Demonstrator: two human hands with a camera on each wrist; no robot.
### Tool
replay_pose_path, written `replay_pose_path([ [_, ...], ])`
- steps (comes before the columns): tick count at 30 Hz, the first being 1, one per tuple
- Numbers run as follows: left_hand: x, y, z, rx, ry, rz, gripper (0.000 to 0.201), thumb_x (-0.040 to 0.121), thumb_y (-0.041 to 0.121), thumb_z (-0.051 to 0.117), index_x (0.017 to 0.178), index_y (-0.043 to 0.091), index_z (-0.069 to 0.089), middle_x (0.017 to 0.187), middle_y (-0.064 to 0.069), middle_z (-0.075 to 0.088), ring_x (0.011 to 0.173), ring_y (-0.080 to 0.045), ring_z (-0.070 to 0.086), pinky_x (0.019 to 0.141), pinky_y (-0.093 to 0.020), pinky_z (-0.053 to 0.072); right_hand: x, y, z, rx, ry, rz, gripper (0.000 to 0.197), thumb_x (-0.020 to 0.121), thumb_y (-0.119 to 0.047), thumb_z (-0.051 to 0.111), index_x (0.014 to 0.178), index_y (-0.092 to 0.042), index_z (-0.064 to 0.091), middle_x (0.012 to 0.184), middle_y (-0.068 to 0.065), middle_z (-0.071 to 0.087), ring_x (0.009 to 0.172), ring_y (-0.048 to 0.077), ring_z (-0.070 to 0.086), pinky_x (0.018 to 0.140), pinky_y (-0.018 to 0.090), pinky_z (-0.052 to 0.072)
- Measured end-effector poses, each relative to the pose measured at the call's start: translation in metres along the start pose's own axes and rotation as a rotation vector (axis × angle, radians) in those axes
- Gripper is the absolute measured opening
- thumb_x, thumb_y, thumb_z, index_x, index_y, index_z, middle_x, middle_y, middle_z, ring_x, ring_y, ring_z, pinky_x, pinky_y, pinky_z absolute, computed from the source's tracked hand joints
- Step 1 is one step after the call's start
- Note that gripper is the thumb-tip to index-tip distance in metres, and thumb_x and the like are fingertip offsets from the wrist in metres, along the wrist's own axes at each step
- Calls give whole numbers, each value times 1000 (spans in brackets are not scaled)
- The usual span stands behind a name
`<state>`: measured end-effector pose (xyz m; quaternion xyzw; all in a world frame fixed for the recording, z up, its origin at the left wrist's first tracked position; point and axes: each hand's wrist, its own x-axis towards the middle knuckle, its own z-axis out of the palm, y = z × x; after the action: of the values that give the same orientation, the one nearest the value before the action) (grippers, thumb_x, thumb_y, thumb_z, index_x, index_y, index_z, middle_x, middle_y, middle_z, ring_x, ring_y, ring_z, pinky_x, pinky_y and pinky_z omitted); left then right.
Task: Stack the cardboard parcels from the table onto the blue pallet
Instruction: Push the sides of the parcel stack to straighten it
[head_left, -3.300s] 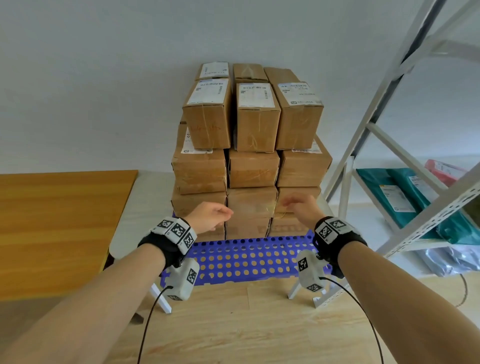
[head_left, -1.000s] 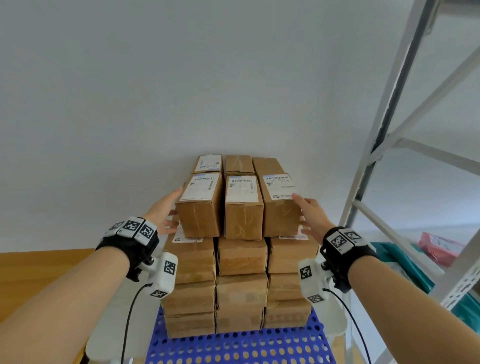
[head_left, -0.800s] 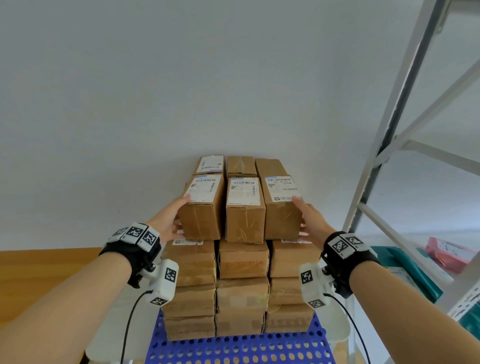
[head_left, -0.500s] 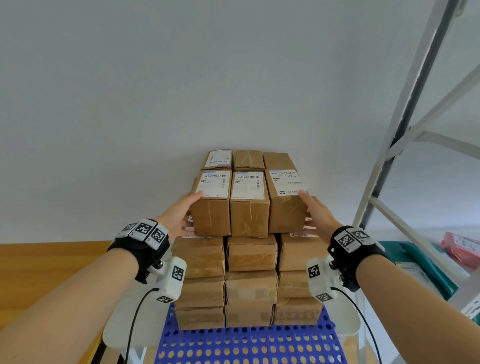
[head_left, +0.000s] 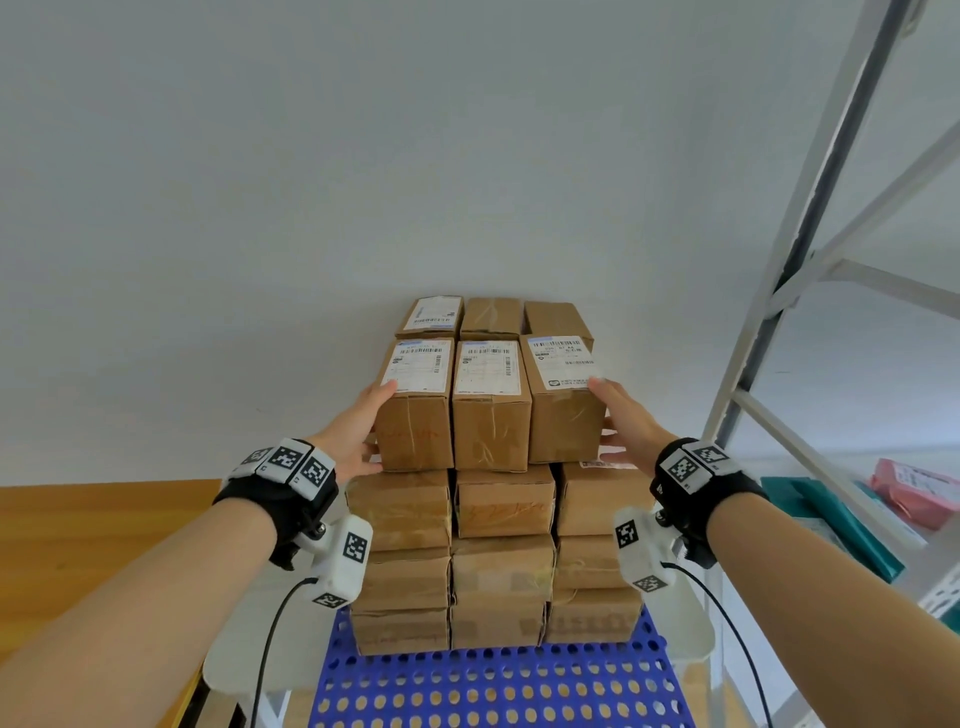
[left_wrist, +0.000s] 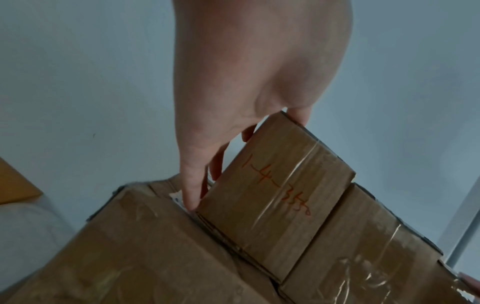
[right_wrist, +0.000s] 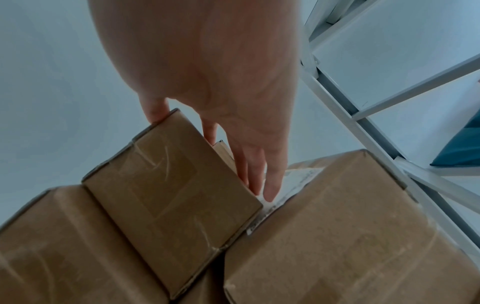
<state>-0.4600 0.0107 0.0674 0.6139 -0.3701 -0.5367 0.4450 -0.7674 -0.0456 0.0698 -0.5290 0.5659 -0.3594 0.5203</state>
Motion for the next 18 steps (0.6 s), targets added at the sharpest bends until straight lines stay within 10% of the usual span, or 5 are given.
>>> replay_pose_path([
  [18,17,22,-36,111,-23,13,57,89,62,43,138,35,35,121,-15,53,109,-32,55,91,-49,48,4,-16,-15,-132,66,63,61,88,-66,39,133,-25,40,131,9,50,112,30,52,100,50,43],
])
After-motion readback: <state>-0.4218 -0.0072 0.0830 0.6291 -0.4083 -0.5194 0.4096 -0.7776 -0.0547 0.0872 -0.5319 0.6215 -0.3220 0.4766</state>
